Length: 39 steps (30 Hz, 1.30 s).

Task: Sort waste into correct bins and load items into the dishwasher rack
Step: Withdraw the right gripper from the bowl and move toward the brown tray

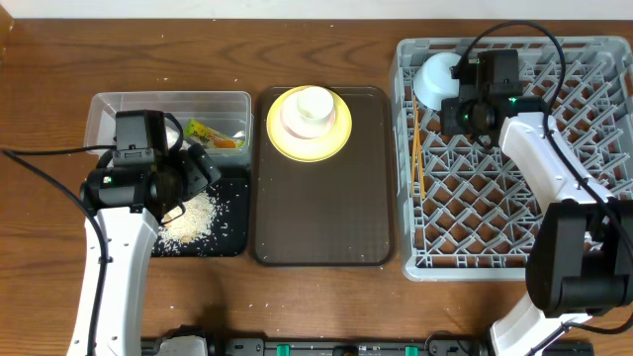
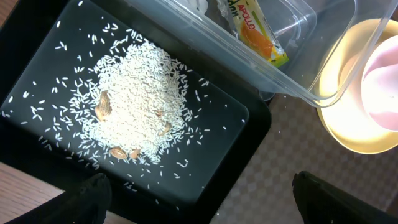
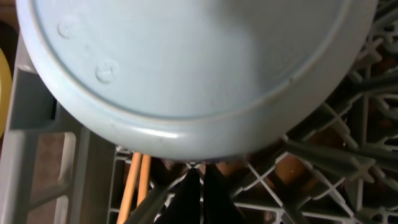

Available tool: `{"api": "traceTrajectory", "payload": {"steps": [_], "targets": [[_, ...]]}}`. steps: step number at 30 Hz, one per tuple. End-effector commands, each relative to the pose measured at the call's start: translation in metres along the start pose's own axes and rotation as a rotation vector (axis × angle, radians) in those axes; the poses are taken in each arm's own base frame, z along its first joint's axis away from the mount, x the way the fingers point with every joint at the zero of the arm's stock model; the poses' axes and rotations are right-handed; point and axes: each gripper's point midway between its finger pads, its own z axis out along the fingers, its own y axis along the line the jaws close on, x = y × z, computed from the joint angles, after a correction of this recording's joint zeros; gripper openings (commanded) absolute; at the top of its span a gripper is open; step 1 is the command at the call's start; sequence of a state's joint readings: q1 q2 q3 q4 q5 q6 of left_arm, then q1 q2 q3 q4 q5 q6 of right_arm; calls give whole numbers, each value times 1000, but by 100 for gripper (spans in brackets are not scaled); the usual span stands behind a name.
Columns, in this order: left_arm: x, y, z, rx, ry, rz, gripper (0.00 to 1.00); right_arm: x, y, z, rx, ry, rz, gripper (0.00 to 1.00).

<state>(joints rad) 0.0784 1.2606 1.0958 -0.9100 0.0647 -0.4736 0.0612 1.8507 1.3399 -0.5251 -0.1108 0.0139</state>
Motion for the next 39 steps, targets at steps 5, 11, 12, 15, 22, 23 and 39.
{"api": "traceTrajectory", "payload": {"steps": [5,11,12,15,22,23,39], "targets": [[-5,0,-3,-1,-12,2,96,-2,0,6,7,-9,-18,4],[-5,0,-3,-1,-12,2,96,-7,1,6,6,-31,-20,4],[-5,0,-3,-1,-12,2,96,-8,1,6,6,-34,-20,4],[-5,0,-3,-1,-12,2,96,-9,1,6,6,-39,-20,4],[-5,0,-3,-1,-12,2,96,-11,1,5,6,-45,-21,5],[-5,0,-3,-1,-12,2,96,-12,1,5,5,-49,-23,6],[-5,0,-3,-1,-12,2,96,-26,118,-30,-141,-140,-223,10]]}}
